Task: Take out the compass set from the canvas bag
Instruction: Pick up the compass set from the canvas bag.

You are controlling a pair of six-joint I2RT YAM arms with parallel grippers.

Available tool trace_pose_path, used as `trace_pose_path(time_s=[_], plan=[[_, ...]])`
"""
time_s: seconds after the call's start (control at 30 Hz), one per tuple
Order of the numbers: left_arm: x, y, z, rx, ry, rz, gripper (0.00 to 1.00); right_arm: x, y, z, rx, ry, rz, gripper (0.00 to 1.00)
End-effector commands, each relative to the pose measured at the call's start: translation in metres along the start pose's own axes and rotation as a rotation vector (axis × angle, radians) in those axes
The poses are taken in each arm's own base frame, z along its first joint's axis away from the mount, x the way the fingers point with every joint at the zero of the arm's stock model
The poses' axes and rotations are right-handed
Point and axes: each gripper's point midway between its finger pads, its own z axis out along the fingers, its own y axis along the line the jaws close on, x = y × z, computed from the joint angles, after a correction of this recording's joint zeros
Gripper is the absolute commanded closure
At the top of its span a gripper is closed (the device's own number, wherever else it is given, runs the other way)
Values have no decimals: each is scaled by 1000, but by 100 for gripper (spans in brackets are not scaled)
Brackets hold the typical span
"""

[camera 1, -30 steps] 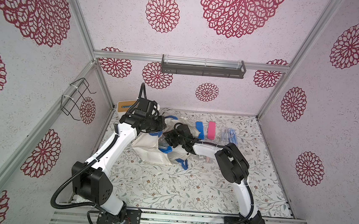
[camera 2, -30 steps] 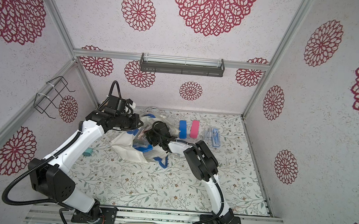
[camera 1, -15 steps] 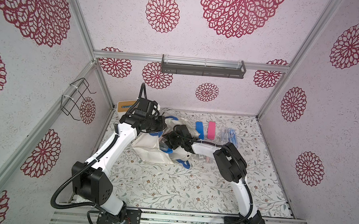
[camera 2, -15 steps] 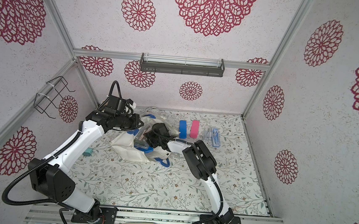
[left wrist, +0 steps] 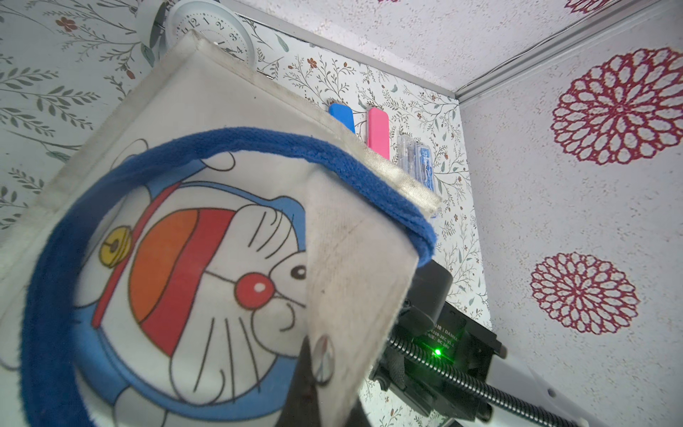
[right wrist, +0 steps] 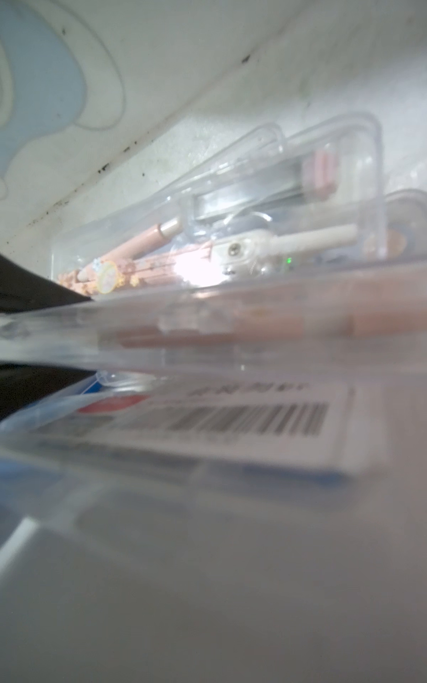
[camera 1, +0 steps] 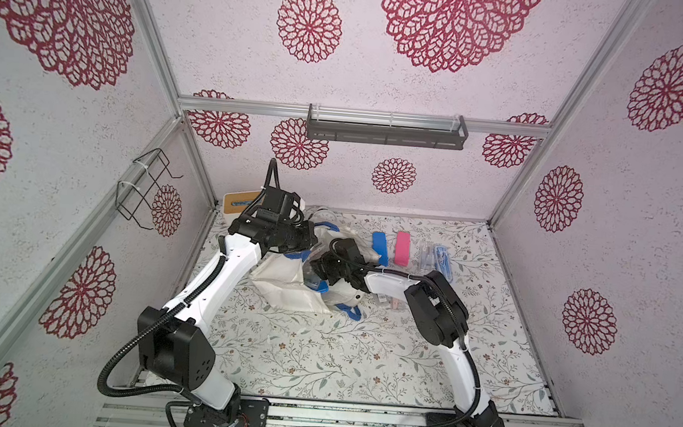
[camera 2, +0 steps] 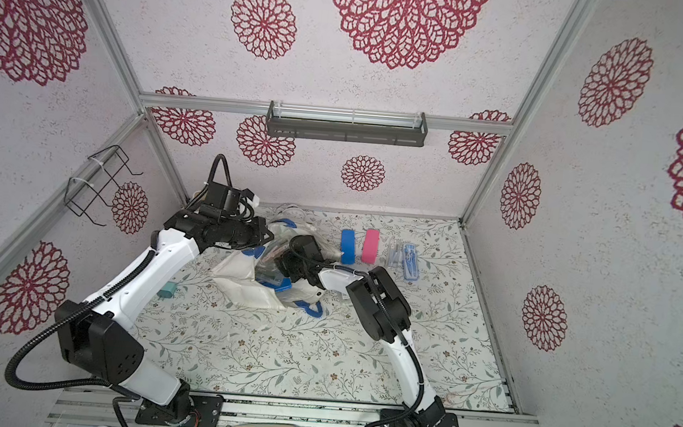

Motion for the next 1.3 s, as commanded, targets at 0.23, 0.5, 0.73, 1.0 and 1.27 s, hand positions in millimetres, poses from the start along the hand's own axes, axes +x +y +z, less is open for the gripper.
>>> trace_pose_path(time_s=[0.23, 0.5, 0.73, 1.0, 1.27], plan=[[-30, -2, -18, 41, -92, -1, 100, -7, 29, -44, -44, -16, -40, 93], [-38, 6, -18, 32, -104, -14, 100, 5, 61, -81, -82, 0, -143, 93], [-44, 15, -16, 19, -115, -28, 100, 12, 77, -111, -67, 26, -270, 93], [-50, 21, -14, 5, -127, -41, 100, 39, 101, -154, -136, 166, -484, 93], [-57, 26, -12, -3, -135, -51, 100, 47, 108, -225, -233, 259, -658, 93]])
